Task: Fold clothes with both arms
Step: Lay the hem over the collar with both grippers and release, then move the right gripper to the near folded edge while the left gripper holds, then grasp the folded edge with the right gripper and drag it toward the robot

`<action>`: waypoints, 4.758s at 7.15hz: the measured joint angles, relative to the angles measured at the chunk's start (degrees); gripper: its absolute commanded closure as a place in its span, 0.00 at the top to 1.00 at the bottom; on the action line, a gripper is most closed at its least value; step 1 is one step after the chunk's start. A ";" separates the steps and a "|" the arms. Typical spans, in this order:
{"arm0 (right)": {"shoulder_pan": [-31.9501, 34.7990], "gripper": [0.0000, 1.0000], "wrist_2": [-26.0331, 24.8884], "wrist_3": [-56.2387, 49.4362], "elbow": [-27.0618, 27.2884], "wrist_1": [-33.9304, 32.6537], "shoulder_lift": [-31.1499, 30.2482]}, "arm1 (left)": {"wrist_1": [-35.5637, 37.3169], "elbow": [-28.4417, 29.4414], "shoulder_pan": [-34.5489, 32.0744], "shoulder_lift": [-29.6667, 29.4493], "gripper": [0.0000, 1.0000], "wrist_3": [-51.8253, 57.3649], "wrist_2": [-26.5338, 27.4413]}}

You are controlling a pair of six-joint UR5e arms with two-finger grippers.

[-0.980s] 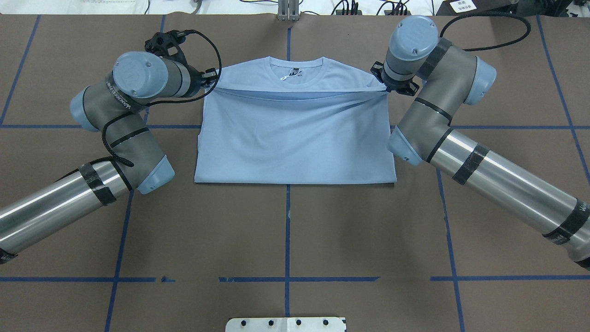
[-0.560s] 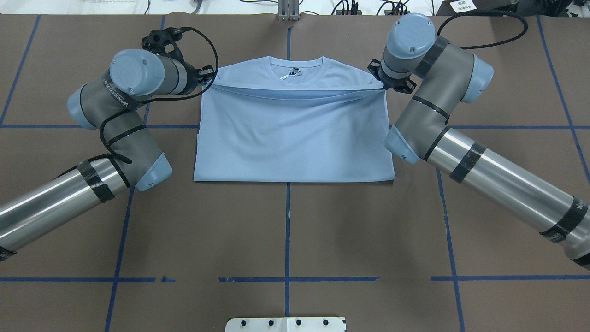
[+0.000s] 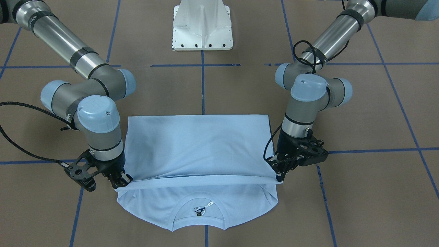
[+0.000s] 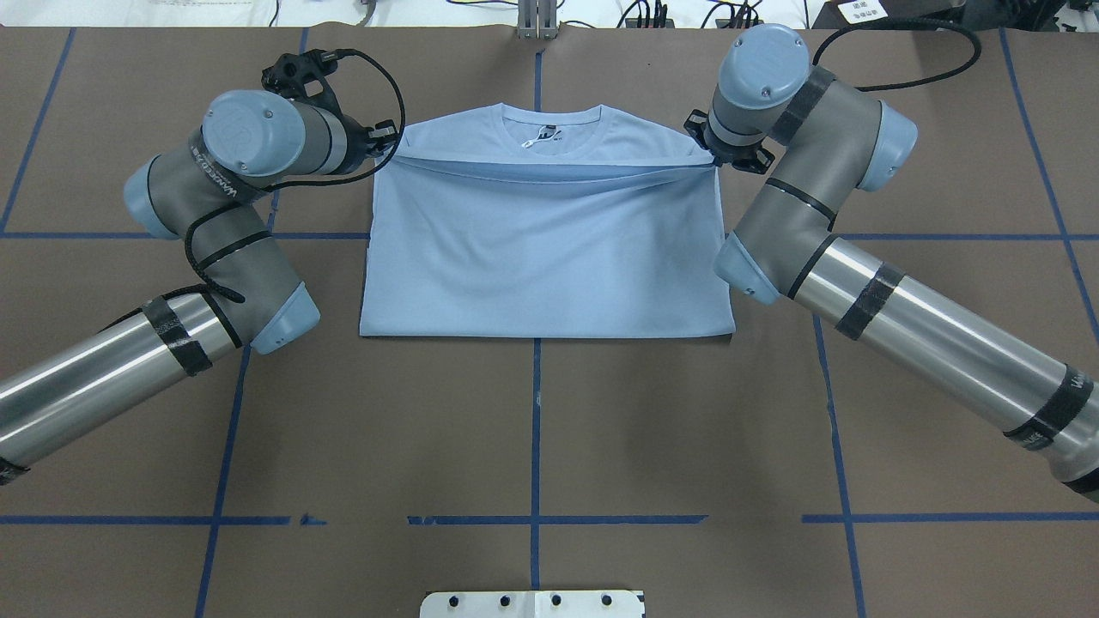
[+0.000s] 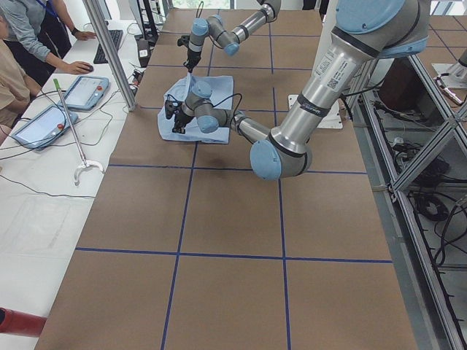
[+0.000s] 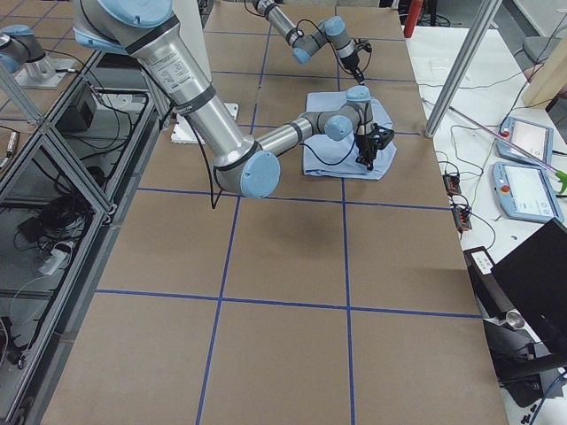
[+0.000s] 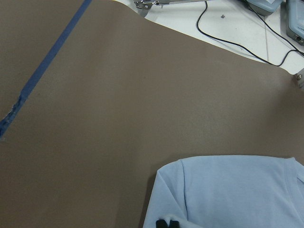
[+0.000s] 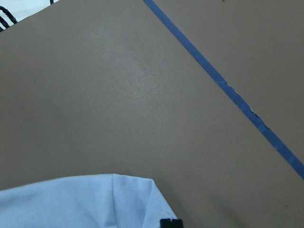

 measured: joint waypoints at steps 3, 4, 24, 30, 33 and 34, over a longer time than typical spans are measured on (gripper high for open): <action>0.19 0.81 -0.28 0.38 -0.16 -0.01 1.04 | -0.67 1.66 -0.02 -0.58 1.00 0.53 0.19; 0.19 0.87 -0.30 0.89 -0.22 0.01 1.45 | -1.12 2.01 -0.05 -0.66 1.00 0.61 0.48; -14.26 0.00 1.04 21.53 28.95 1.47 -22.92 | -7.08 -16.03 -1.16 6.15 1.00 -5.11 -7.23; -26.89 0.00 8.34 23.26 58.13 0.09 -43.79 | -7.56 -17.85 -0.32 6.78 1.00 -10.80 -7.77; -41.89 0.99 9.11 29.18 63.69 -0.44 -46.20 | -7.47 -21.23 4.03 7.73 0.99 -13.01 -7.41; -45.61 1.00 8.39 29.78 64.42 -0.46 -46.13 | -7.29 -23.49 6.67 8.75 0.98 -16.48 -7.31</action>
